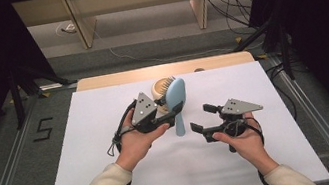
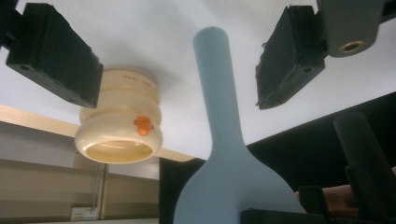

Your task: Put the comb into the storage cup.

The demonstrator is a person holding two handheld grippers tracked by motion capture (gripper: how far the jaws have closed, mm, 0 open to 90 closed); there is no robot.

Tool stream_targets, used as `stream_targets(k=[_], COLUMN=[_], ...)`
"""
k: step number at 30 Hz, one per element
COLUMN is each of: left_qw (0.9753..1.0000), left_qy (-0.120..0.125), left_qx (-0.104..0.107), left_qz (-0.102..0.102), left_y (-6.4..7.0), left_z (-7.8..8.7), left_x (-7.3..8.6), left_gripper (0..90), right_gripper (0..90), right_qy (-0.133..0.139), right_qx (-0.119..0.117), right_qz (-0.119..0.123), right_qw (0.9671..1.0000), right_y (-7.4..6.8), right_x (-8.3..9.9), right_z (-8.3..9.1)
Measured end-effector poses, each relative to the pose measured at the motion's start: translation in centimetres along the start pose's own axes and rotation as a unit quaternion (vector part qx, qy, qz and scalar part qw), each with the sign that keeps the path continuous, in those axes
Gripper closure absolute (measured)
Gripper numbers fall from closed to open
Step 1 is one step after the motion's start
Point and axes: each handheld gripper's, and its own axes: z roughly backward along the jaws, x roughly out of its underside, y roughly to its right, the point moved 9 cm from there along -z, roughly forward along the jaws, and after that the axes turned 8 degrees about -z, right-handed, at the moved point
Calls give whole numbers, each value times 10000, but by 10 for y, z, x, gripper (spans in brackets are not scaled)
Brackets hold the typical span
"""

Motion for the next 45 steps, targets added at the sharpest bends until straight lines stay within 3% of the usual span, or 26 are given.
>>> stream_targets(k=[18,20,27,30,45], left_qw=[10000,9999,9999,9999,9997], left_qy=[27,44,34,49,44], left_qx=[-65,-47,-106,-85,-215], left_qz=[20,94,21,79,109], left_y=[-6,-7,-9,-10,-22], left_z=[2,3,4,4,9], left_x=[-2,-2,-3,-3,-2], left_gripper=[514,513,513,513,513], right_gripper=[144,144,143,142,142], right_qy=[79,74,52,12,29], right_qx=[461,527,664,751,782], right_qz=[-40,-22,13,87,-31], right_qw=[9989,9986,9978,9971,9969], right_y=[25,28,34,36,40], right_x=[14,16,26,29,41], right_z=[46,51,66,71,90])
